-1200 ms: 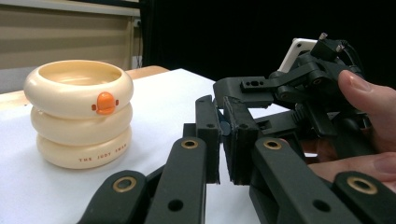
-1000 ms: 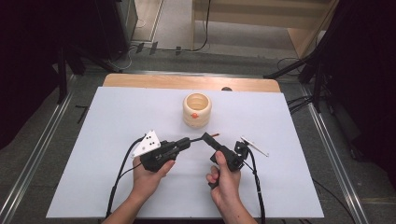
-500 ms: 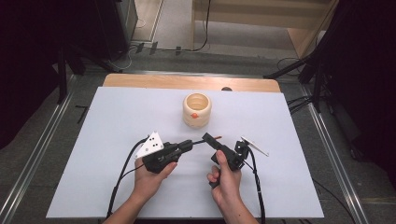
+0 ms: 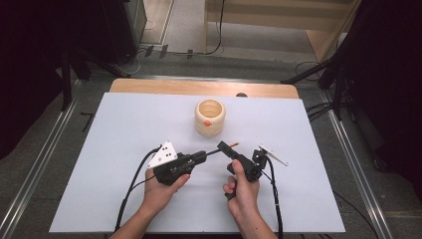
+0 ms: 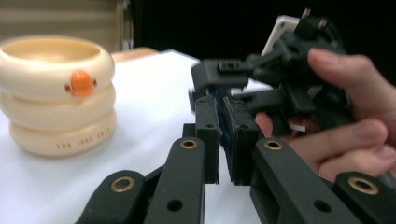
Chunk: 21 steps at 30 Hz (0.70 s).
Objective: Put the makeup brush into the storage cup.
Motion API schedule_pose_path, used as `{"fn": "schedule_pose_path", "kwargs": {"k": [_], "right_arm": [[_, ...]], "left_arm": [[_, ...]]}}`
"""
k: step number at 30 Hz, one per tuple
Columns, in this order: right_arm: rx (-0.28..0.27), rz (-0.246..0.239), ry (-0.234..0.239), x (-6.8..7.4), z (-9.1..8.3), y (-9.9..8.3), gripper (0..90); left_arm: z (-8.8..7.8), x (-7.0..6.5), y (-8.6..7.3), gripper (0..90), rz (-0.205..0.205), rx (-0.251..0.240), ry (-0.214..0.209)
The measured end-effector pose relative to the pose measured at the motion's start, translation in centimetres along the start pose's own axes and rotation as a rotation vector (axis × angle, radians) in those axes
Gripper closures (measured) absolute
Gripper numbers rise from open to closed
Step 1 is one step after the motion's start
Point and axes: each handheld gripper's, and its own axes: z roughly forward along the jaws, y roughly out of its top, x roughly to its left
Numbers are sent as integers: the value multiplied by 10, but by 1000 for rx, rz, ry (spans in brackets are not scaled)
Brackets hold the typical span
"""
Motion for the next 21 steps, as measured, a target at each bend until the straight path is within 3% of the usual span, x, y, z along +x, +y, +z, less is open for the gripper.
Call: {"fn": "schedule_pose_path", "kwargs": {"k": [1,3,6,16,21], "right_arm": [[-5,-1,-9,1,-2,1,815],[-34,-21,-18,0,-5,1,839],[-88,-143,-69,2,-10,1,841],[-114,-395,-156,13,-9,-2,840],[-121,-497,-187,19,-9,-4,841]], "left_arm": [[1,0,-1,785,-8,4,3],[3,0,-1,616,-28,14,18],[4,2,-1,541,-33,25,22],[3,4,-2,530,-42,39,18],[2,5,-1,533,-45,40,17]]}}
